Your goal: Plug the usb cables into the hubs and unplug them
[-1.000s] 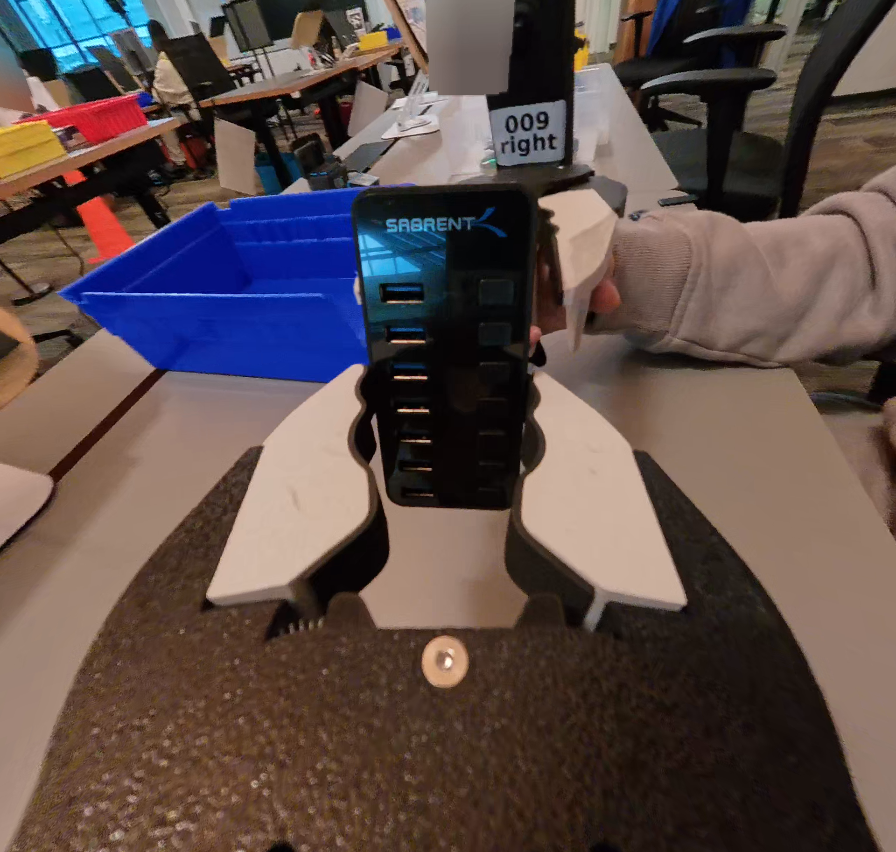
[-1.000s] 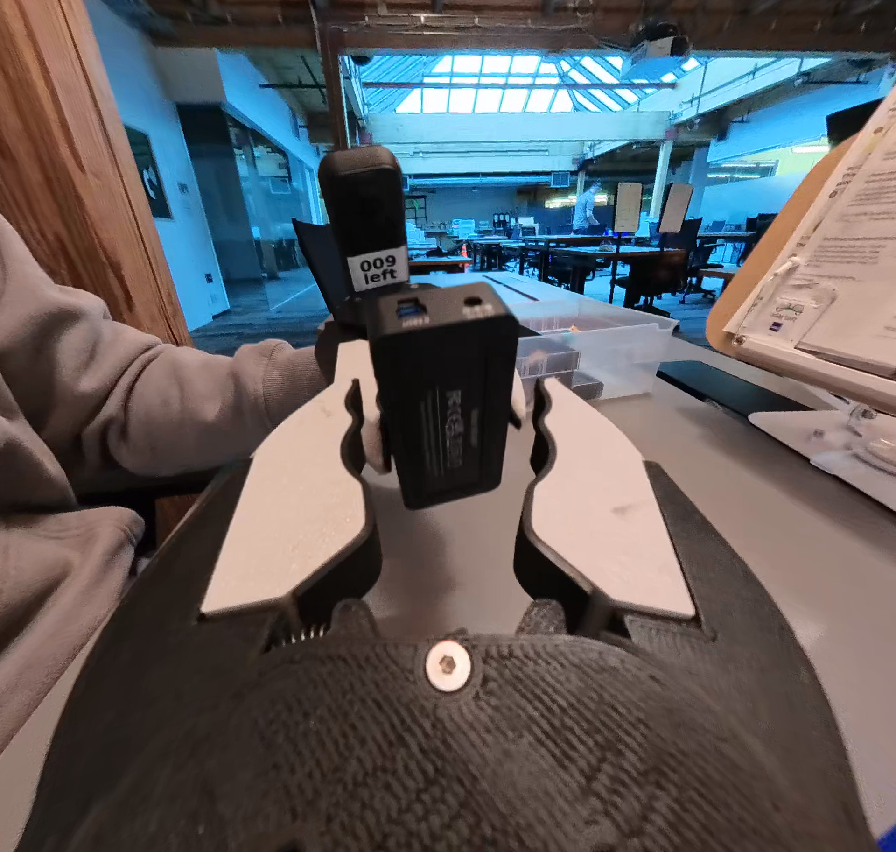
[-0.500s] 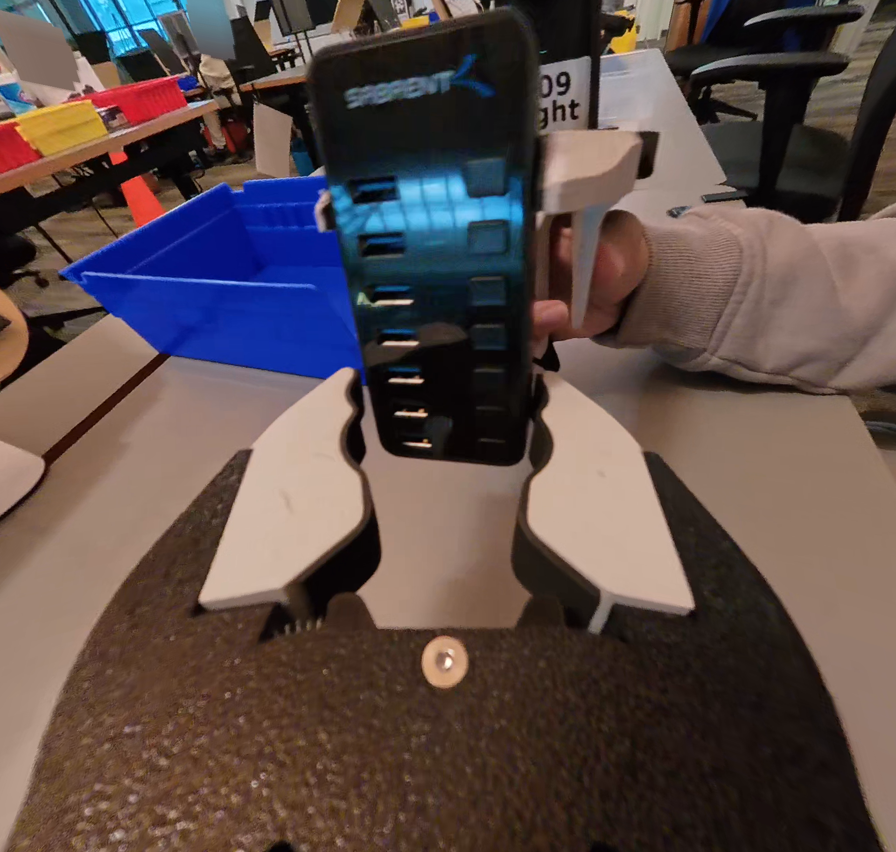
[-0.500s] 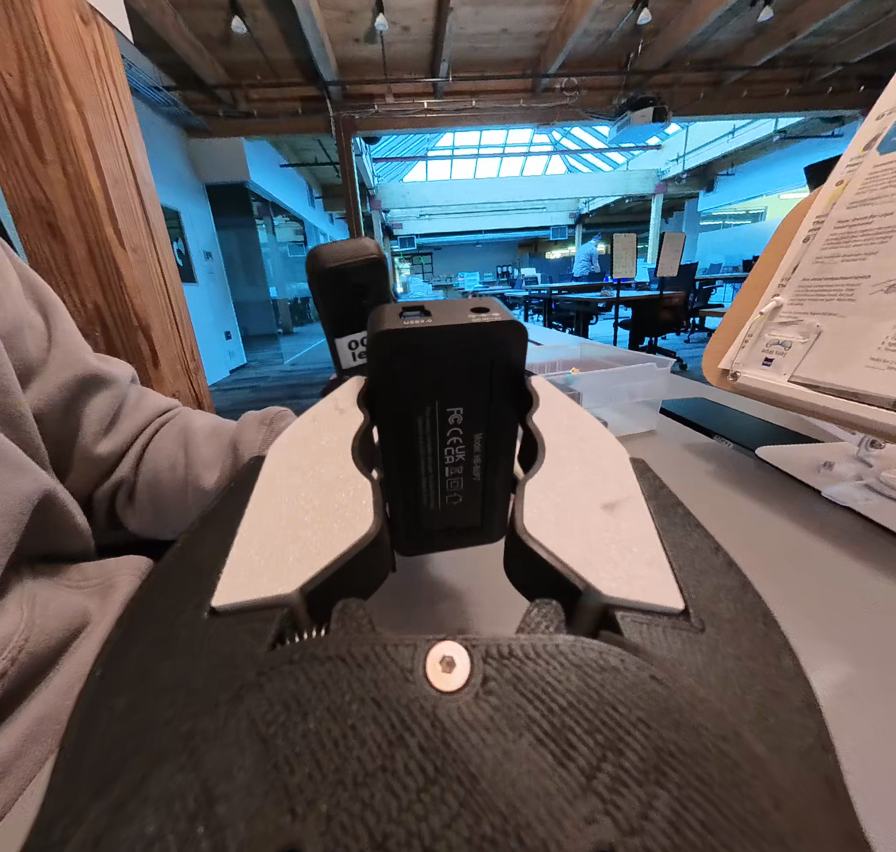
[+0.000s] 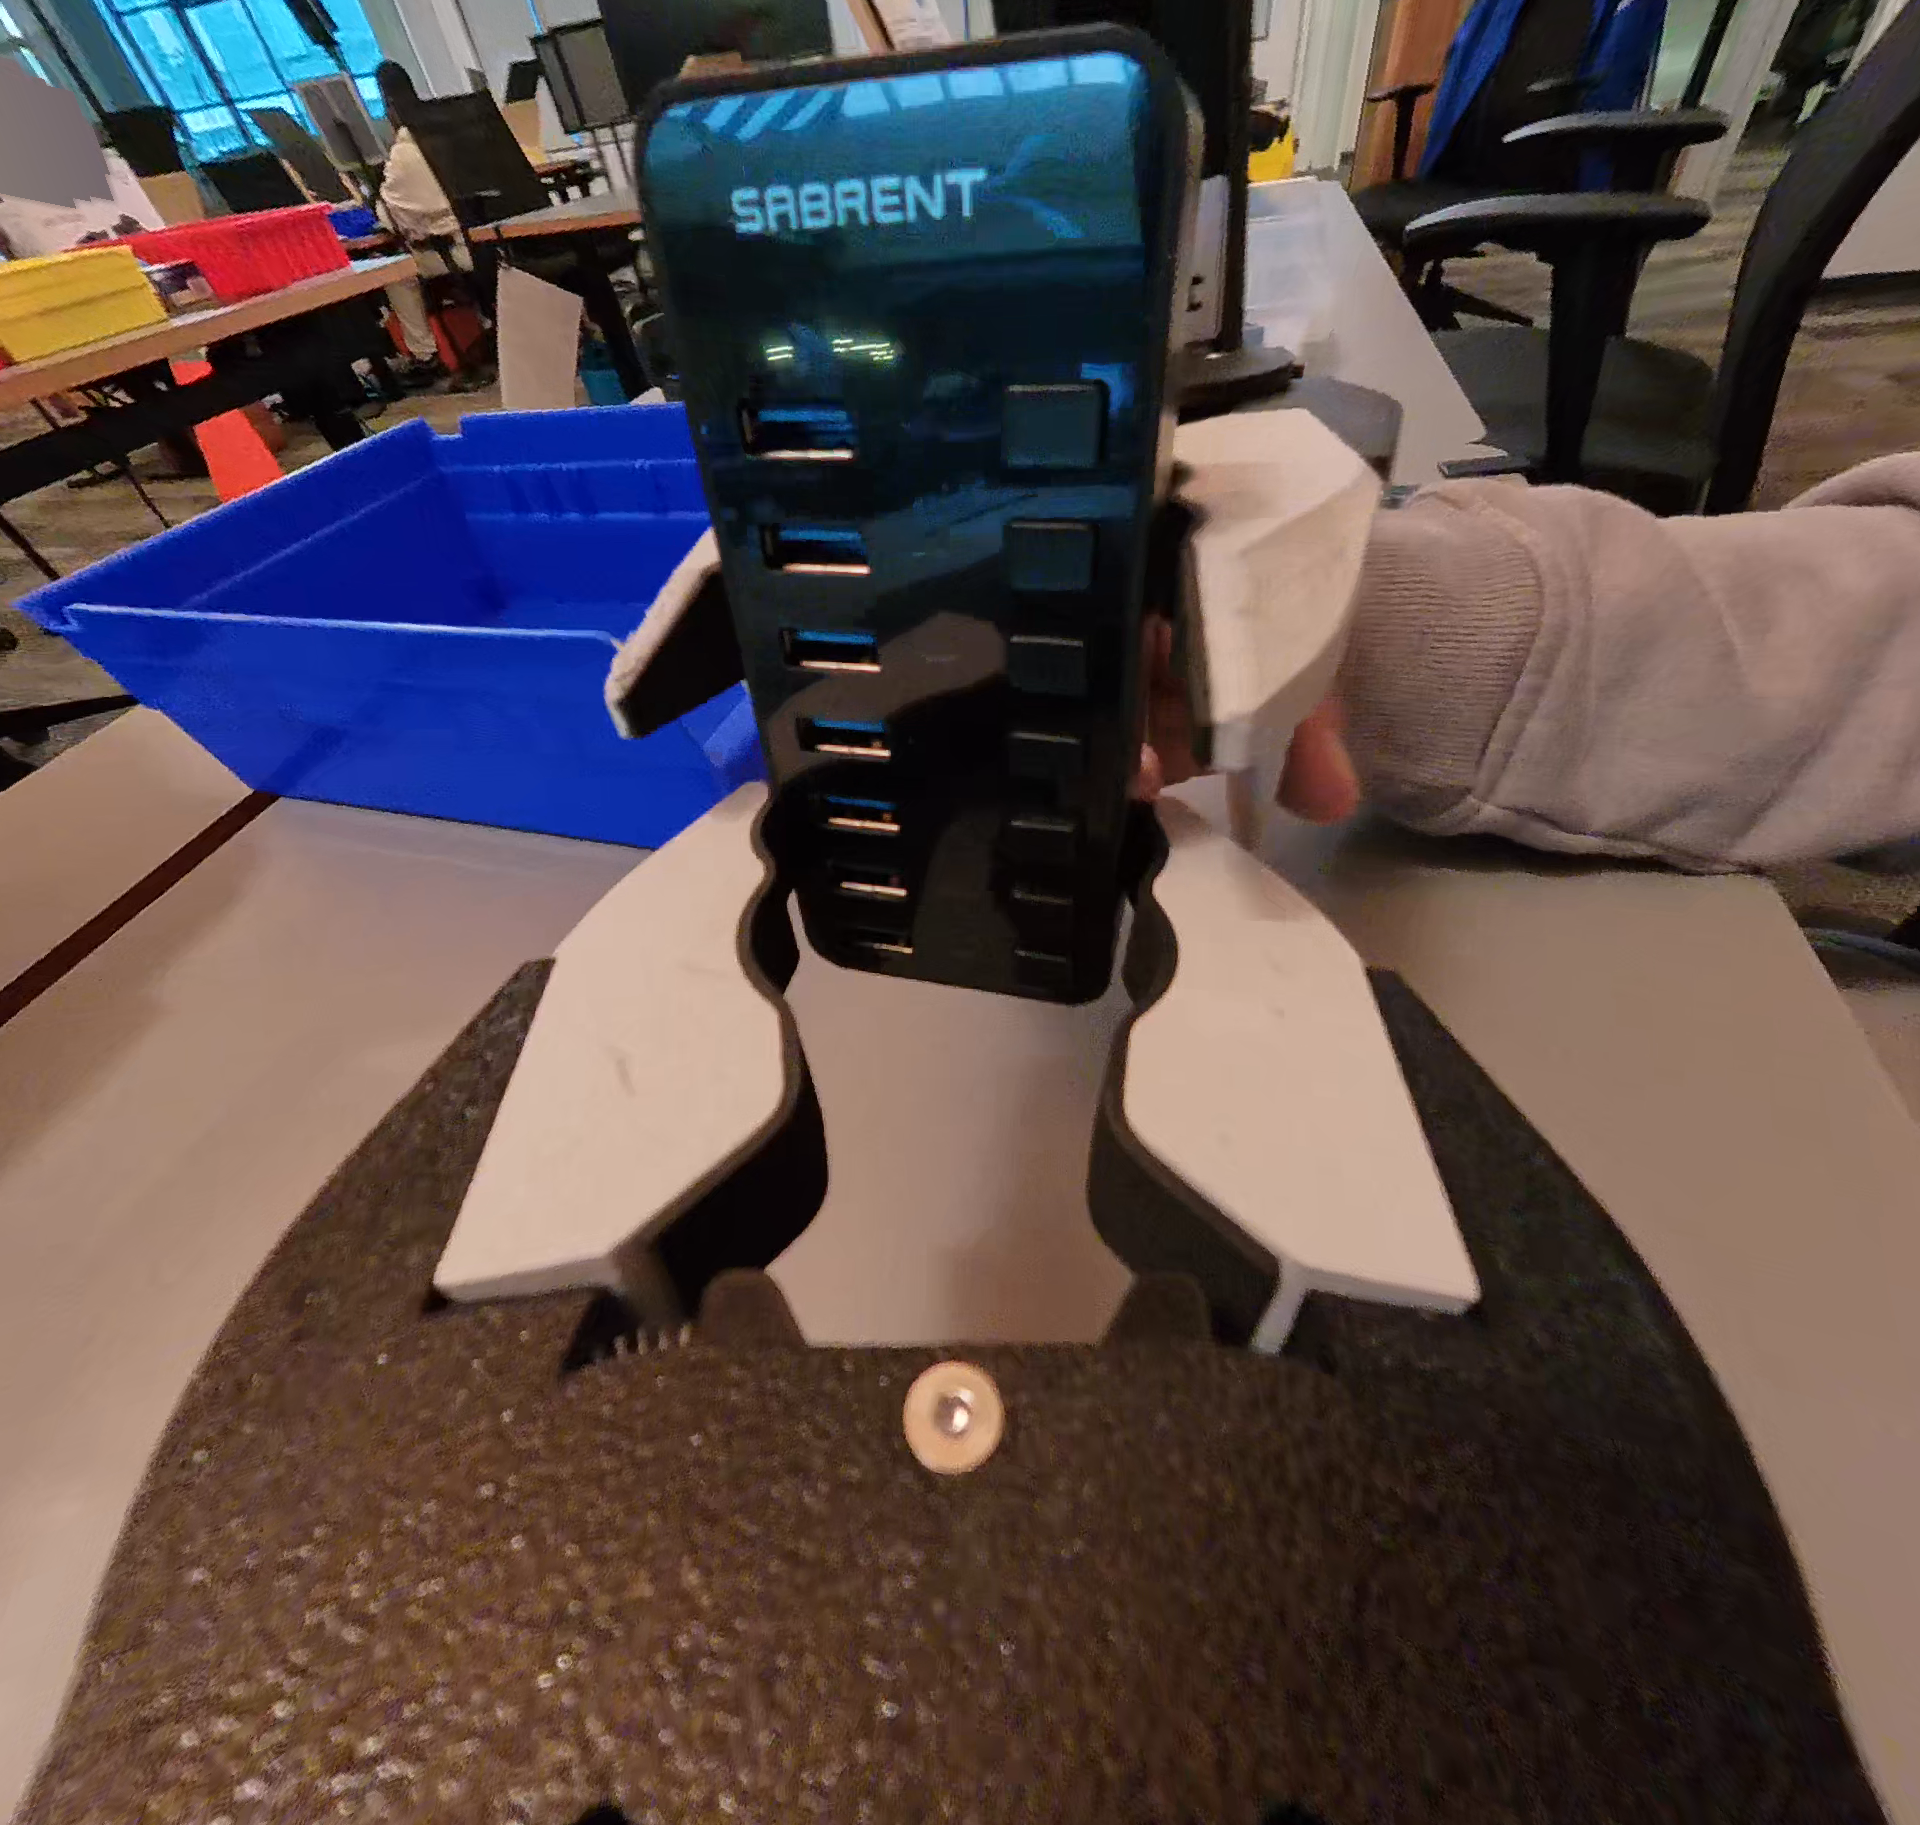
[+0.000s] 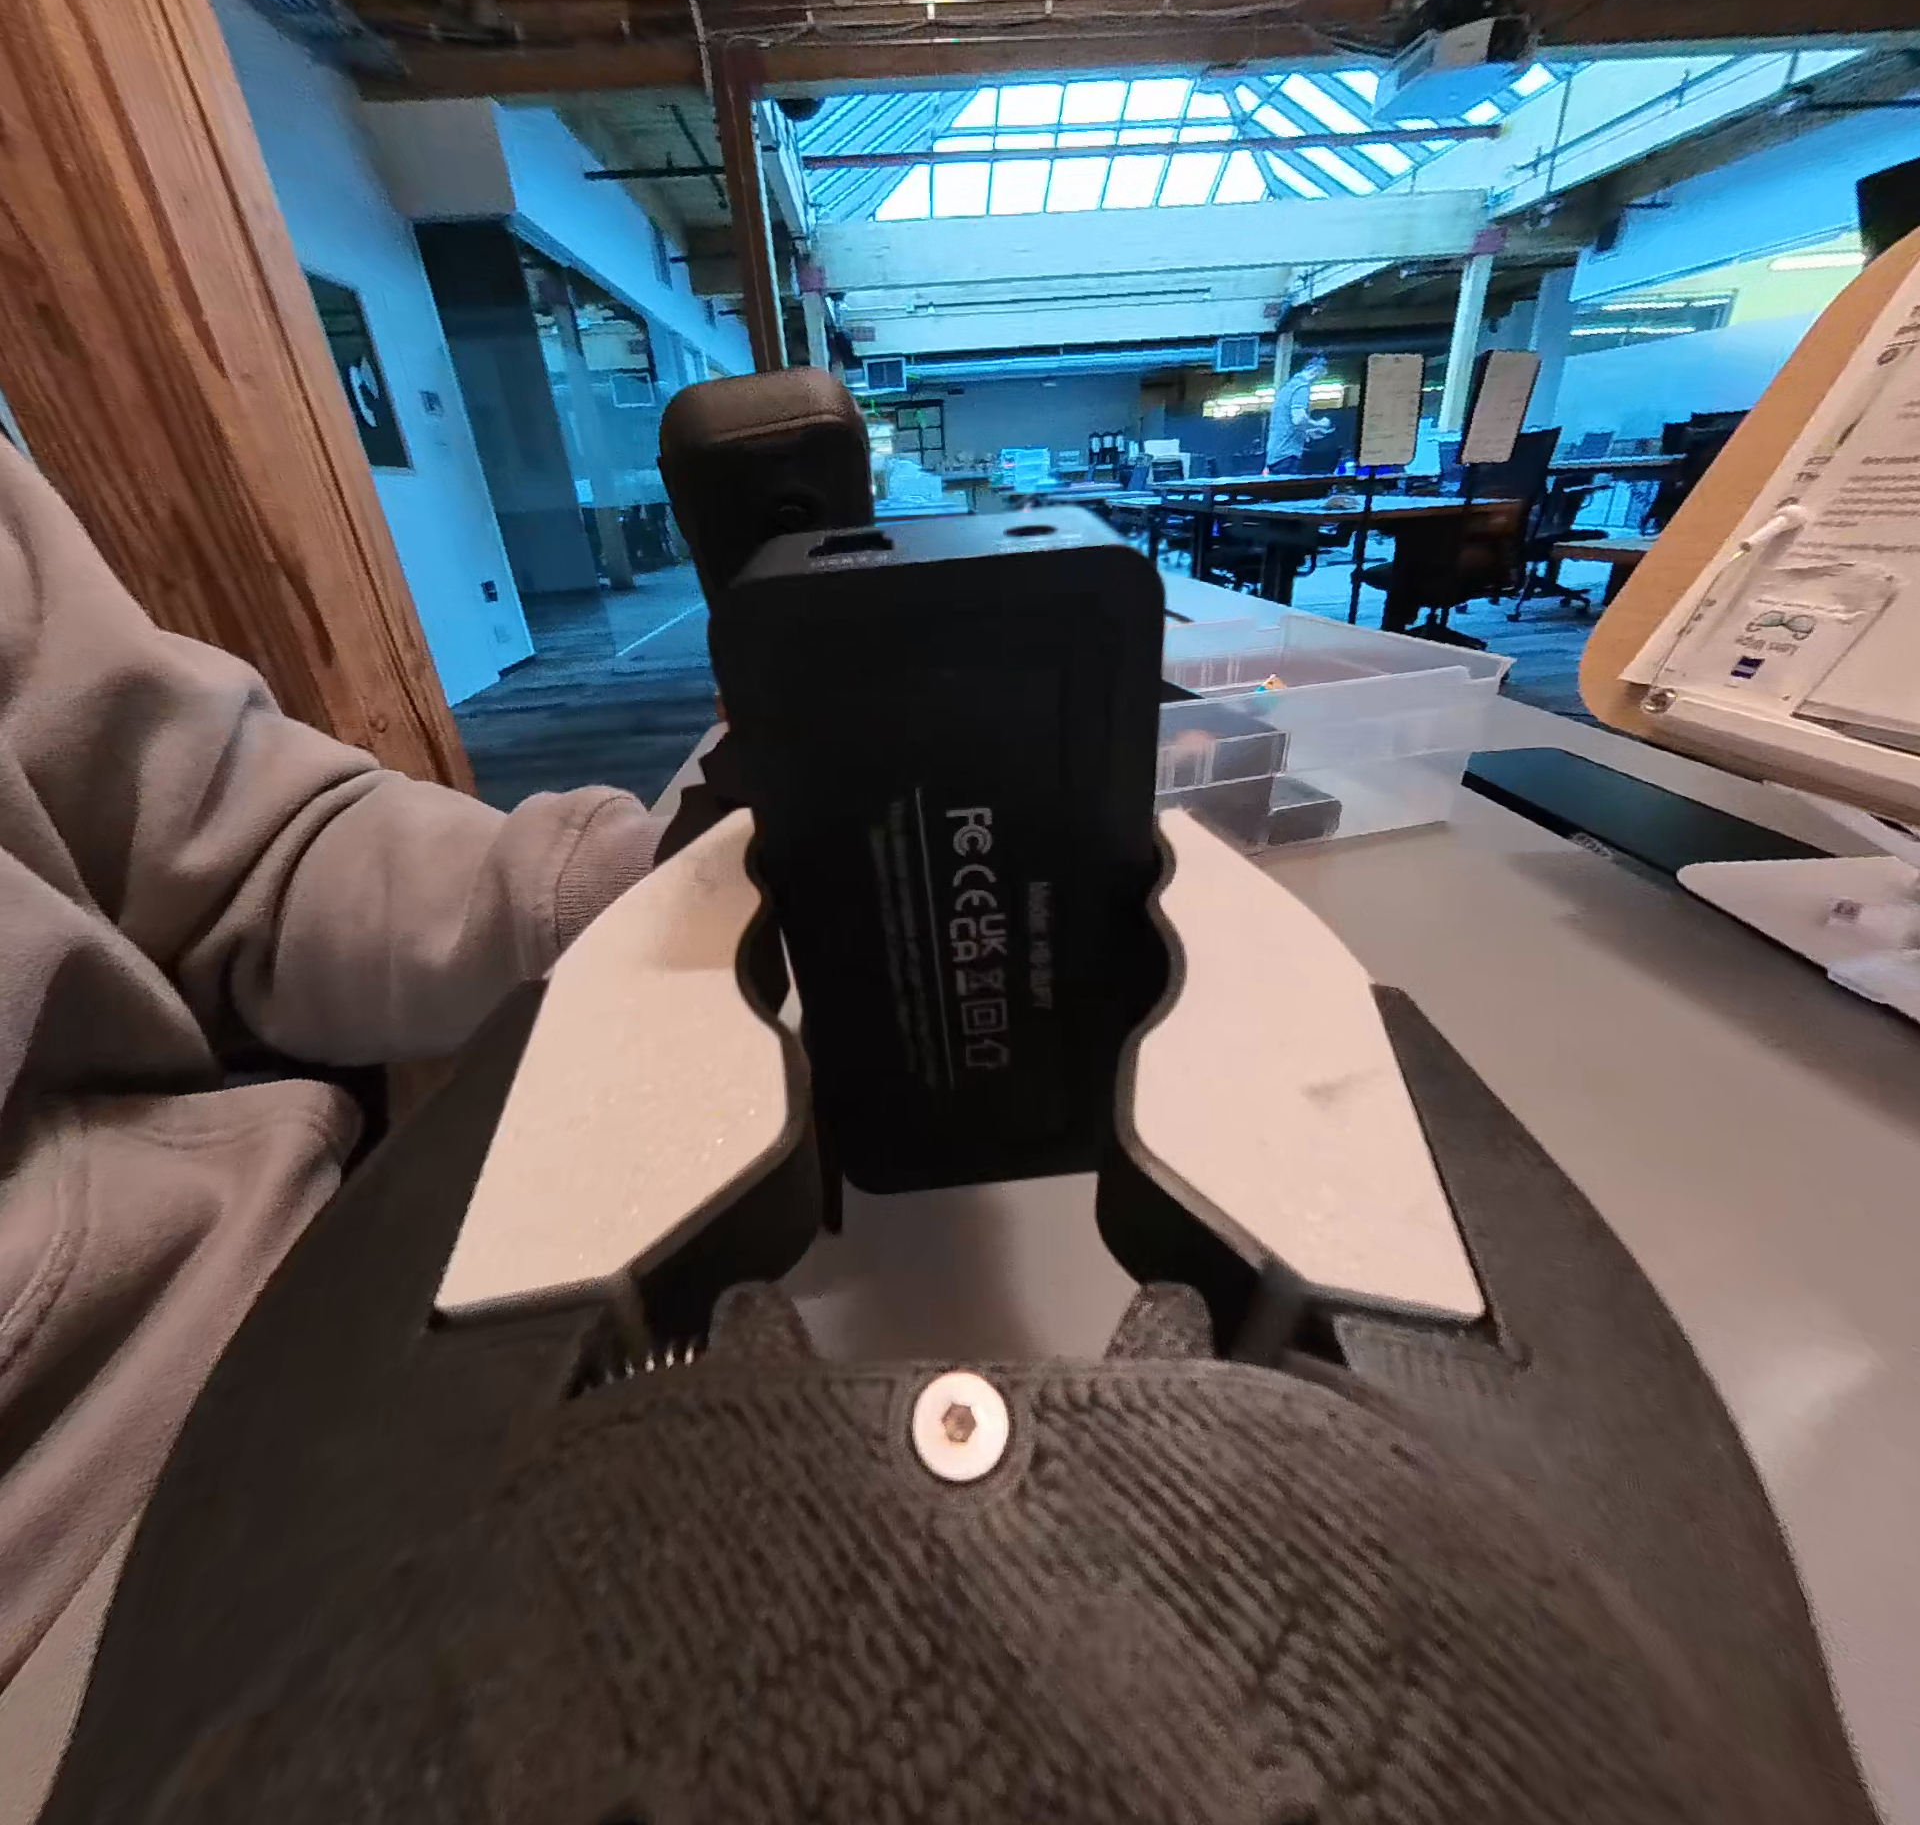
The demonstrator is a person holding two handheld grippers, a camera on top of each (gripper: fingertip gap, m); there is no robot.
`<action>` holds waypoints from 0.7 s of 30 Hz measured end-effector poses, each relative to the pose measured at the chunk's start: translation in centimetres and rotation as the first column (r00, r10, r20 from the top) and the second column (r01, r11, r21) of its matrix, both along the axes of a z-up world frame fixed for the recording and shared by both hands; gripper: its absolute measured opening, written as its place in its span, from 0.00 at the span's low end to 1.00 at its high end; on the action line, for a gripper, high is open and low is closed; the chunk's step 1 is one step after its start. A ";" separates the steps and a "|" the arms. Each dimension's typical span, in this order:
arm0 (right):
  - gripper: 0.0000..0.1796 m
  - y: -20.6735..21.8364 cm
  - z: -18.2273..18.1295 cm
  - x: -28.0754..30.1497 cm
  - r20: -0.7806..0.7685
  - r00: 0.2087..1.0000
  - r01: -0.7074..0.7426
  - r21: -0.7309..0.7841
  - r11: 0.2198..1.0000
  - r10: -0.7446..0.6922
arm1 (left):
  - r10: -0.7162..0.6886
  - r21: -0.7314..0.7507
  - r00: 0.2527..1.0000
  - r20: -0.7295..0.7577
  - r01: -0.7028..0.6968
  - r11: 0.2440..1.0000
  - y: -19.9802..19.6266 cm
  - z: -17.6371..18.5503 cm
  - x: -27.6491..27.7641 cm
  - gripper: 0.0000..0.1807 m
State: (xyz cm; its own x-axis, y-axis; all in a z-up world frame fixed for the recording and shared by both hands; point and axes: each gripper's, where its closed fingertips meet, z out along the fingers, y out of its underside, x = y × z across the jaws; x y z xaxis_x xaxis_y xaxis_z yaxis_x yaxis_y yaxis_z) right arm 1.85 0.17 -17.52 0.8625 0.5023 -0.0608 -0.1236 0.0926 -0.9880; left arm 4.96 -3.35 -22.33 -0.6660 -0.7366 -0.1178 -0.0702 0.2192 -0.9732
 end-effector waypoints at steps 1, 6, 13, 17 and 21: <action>0.36 -0.1 -0.1 0.0 -0.006 1.000 -0.012 -0.012 1.000 0.012 | -0.010 0.000 1.000 -0.005 0.010 1.000 0.0 0.0 -0.1 0.34; 0.36 -0.1 -0.1 0.1 -0.021 1.000 -0.019 -0.026 0.999 0.019 | -0.049 0.015 0.998 -0.025 0.050 0.999 0.0 -0.1 -0.1 0.34; 0.35 0.1 -0.1 0.3 0.000 1.000 0.011 -0.058 0.998 -0.011 | -0.054 -0.031 0.998 -0.019 0.053 0.998 -0.2 0.1 0.0 0.35; 0.34 -0.1 0.2 1.8 0.003 0.996 0.087 -0.057 0.995 -0.087 | 0.034 -0.056 0.999 -0.031 -0.036 0.998 1.1 0.4 0.2 0.37; 0.35 -0.5 0.1 3.8 0.008 0.985 0.174 -0.065 0.982 -0.174 | 0.142 -0.048 0.990 -0.016 -0.143 0.989 3.8 2.3 -1.8 0.37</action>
